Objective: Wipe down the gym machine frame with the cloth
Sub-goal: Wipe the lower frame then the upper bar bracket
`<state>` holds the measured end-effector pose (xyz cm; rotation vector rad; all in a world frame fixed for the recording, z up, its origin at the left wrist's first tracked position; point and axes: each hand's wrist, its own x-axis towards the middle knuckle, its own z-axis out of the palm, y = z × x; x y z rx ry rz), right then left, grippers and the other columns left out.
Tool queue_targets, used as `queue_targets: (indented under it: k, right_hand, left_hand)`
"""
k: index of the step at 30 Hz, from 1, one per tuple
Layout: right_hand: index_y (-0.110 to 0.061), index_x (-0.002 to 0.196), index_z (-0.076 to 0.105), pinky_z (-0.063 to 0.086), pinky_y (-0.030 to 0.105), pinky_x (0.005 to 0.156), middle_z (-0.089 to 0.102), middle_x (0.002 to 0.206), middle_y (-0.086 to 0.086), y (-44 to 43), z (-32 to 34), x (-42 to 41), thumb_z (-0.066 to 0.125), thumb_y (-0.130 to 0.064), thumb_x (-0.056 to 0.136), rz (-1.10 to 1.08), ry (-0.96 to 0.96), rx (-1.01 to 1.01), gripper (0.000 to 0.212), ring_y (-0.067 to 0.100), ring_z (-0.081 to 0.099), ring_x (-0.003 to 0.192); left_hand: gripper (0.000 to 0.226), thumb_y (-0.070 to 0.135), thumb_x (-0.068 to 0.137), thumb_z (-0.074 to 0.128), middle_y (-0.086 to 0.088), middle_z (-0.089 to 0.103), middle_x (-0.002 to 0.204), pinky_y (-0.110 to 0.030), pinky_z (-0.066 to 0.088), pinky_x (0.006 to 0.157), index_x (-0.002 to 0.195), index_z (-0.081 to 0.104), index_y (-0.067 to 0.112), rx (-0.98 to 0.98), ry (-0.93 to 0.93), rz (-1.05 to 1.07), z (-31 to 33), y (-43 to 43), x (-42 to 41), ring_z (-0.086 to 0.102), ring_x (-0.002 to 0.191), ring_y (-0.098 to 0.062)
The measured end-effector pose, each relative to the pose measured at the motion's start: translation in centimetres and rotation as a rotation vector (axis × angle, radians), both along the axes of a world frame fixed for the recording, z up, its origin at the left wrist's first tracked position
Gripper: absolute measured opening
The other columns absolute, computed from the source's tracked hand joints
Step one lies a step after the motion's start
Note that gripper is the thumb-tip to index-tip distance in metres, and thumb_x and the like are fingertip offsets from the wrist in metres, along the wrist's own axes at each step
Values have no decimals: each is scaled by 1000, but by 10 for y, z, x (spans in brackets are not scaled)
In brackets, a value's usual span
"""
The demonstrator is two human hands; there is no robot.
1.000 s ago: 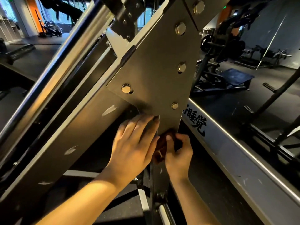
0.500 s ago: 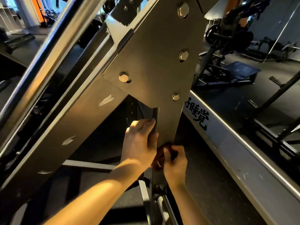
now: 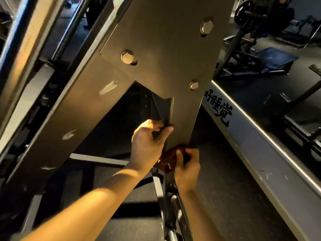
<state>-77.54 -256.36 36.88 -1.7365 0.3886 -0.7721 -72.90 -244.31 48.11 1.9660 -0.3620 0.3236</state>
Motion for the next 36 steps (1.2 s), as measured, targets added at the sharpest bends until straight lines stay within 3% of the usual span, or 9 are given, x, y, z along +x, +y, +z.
queue_targets:
  k: [3,6,9,14,17,23,27,30,36]
  right_hand:
    - [-19,101,57,60,40,75,67,88,-8,2,-10,-5,66,-14,98,1,139,88,11,1,68,82]
    - [-4,102,61,53,17,73,63,89,-13,1,41,3,69,-2,94,4,-49,17,11,-6,65,85]
    - [-5,103,60,54,13,72,63,91,-15,3,70,12,70,-3,93,42,-202,-122,15,-1,67,86]
    - [-24,94,57,49,11,69,67,83,-16,7,-2,-12,66,-10,97,12,102,63,17,5,68,82]
    - [-13,97,59,48,6,64,62,80,-12,6,0,-13,64,-9,97,3,236,144,7,6,69,78]
    - [-8,102,62,51,10,67,65,87,-13,8,38,5,67,-5,95,10,-12,-46,10,-3,66,82]
    - [-18,96,61,49,8,72,64,86,-17,13,-21,-15,65,-8,98,-35,211,49,11,2,66,86]
    - [-23,97,59,44,2,69,61,87,-18,10,-12,-11,65,-11,98,-29,314,108,13,-8,63,83]
    - [-21,103,60,54,15,69,64,90,-15,1,10,3,68,-13,95,1,18,-8,14,-4,66,86]
  left_hand:
    - [20,35,92,73,16,72,94,-23,58,79,105,75,20,32,15,43,-11,2,0,69,90,2]
    - [19,34,93,72,15,72,94,-22,58,79,106,74,20,19,60,54,-14,-1,-4,69,88,2]
    - [20,35,96,68,14,71,93,-25,58,83,108,75,21,26,75,85,-13,-3,-5,69,90,0]
    - [24,39,91,71,16,73,95,-23,58,83,107,76,21,41,65,86,-17,-1,3,69,90,3]
    - [31,45,90,69,15,72,98,-25,59,83,109,75,20,71,74,80,-24,1,3,69,92,1]
    - [26,44,94,66,13,71,95,-32,60,82,107,74,22,23,100,57,-37,0,-3,68,92,-3]
    - [29,41,93,68,11,74,98,-31,59,85,109,76,19,44,53,22,-43,4,2,69,93,-2]
    - [21,36,95,69,11,73,101,-24,58,85,109,75,21,94,-9,-2,-54,12,4,69,94,-2]
    - [27,44,94,67,10,72,99,-22,58,81,110,72,22,-10,226,-3,-68,2,0,70,94,-9]
